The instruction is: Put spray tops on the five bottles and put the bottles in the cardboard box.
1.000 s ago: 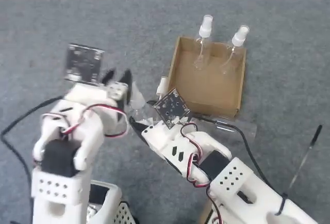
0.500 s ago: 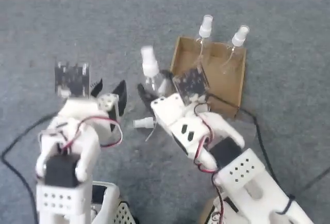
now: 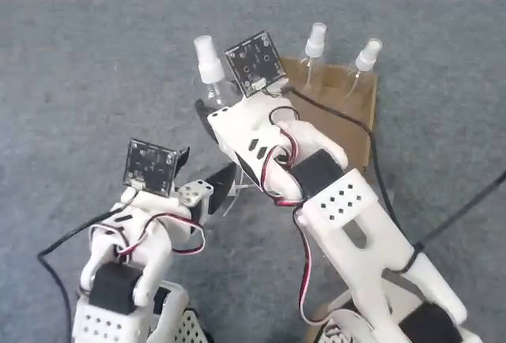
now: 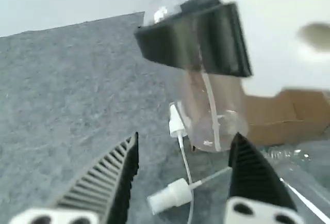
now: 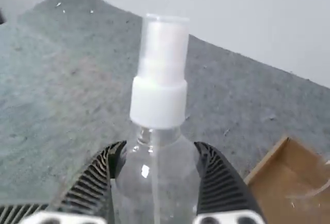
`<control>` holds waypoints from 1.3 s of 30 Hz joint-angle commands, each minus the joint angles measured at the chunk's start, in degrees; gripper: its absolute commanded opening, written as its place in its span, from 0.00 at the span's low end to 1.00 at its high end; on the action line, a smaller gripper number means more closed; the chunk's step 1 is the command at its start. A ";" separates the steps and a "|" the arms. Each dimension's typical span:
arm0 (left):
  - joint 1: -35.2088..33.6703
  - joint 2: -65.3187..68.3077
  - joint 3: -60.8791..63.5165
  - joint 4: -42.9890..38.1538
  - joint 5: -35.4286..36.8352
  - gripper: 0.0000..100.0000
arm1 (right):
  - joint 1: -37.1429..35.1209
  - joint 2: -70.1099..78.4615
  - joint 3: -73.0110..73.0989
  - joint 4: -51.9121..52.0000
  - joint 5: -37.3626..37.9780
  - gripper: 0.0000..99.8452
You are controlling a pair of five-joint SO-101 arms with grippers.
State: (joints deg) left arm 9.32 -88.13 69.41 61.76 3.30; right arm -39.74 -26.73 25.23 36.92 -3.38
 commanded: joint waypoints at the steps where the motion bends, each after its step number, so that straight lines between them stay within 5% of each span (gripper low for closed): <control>1: 0.44 -0.62 1.71 -5.27 -0.53 0.27 | -0.22 -4.26 -4.48 5.14 -0.62 0.01; 25: 0.35 -1.05 3.21 -6.51 -0.62 0.27 | 2.51 -15.25 4.66 5.67 -0.26 0.01; 39: -3.43 -1.05 4.44 -7.74 -0.26 0.11 | 9.89 -11.74 4.48 2.77 -0.18 0.01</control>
State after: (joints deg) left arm 7.30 -88.04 74.33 55.78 3.30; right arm -32.97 -39.56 30.59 43.25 -3.38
